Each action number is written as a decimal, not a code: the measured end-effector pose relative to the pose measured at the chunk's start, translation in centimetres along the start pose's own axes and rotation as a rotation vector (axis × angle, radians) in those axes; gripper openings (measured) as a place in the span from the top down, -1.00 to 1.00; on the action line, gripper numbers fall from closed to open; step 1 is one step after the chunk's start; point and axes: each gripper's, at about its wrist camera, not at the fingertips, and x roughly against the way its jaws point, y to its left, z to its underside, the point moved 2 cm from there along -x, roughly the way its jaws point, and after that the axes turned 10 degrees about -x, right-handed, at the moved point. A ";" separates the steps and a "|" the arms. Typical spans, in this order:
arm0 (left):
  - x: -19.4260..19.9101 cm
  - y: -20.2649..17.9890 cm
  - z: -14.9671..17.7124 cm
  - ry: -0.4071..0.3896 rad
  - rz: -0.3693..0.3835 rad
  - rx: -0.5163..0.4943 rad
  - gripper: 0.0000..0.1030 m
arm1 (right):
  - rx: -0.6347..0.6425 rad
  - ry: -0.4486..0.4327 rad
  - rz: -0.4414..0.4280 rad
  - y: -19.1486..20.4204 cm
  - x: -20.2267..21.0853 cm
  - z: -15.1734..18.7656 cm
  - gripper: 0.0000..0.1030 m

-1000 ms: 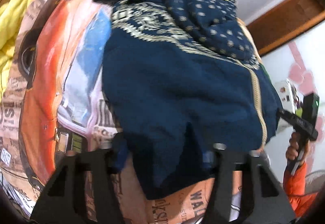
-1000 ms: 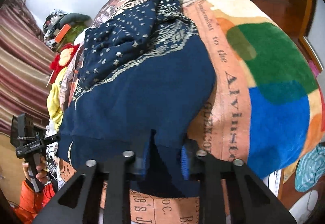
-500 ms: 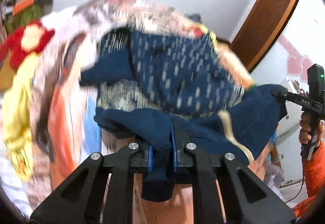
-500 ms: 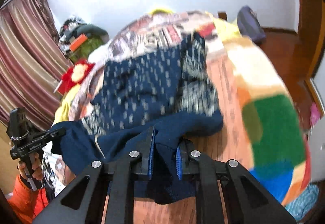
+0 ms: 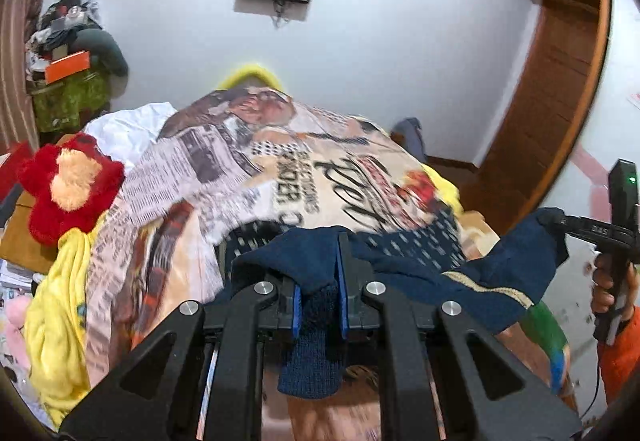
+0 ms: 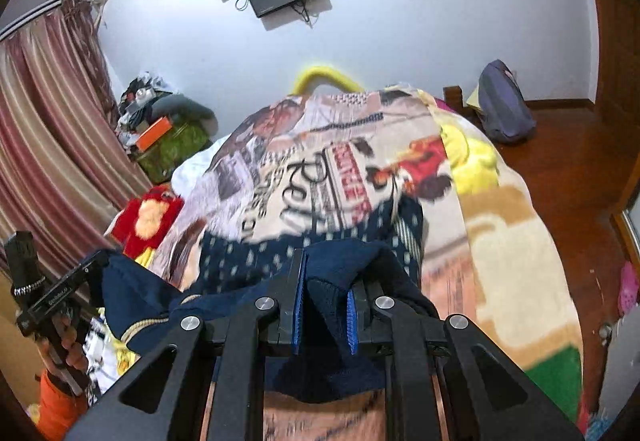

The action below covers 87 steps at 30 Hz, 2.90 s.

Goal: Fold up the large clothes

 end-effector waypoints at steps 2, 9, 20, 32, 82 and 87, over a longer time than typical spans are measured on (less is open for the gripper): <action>-2.4 1.3 -0.8 0.010 -0.027 0.026 0.75 | 0.010 -0.006 0.025 0.3 -1.9 -1.4 0.73; -10.4 4.2 0.0 0.115 -0.126 0.063 0.75 | 0.002 0.056 0.125 -1.2 -10.6 -3.4 0.73; -19.1 6.3 5.4 0.314 -0.175 0.104 0.74 | -0.026 0.175 0.240 -7.6 -17.8 -0.6 0.72; -15.8 4.3 3.2 0.345 -0.166 -0.018 0.25 | -0.019 0.160 0.330 -10.7 -10.5 -0.8 0.72; -19.5 5.8 -3.2 0.272 -0.335 -0.137 -0.37 | 0.175 0.170 0.210 2.5 -20.5 -3.5 0.72; -18.3 5.2 -4.4 0.236 -0.355 -0.159 -0.38 | 0.253 0.230 0.118 4.9 -17.8 0.0 0.72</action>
